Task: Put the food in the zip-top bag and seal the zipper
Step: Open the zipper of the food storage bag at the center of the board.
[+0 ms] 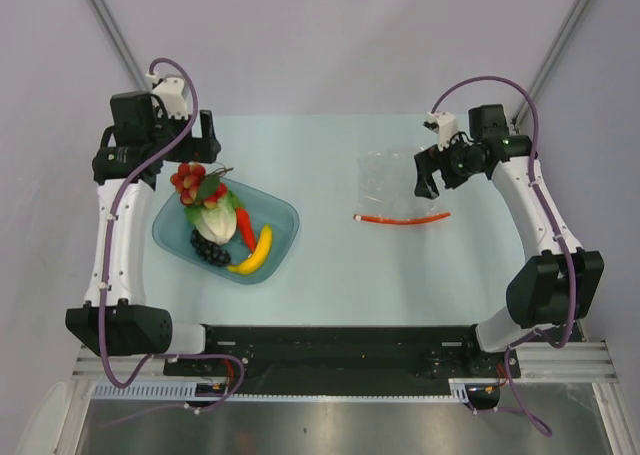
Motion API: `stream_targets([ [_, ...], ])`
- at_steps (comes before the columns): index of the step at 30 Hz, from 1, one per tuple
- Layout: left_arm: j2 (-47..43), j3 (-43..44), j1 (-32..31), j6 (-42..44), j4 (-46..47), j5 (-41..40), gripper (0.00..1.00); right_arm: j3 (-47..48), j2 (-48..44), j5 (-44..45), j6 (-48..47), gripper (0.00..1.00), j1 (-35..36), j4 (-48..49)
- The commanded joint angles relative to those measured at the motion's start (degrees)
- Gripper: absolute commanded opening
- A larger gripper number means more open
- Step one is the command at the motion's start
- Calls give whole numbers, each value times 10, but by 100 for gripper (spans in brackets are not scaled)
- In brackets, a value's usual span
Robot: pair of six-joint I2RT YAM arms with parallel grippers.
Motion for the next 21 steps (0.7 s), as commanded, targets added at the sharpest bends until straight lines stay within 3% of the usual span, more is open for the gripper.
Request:
stream_targets([
  [1, -30, 0, 1, 23, 11, -10, 100, 35, 14, 45, -28, 100, 12, 0],
  [15, -66, -42, -5, 56, 35, 56, 100, 32, 82, 136, -213, 100, 84, -14],
  [21, -80, -73, -25, 71, 46, 89, 100, -21, 103, 189, -309, 95, 134, 27],
])
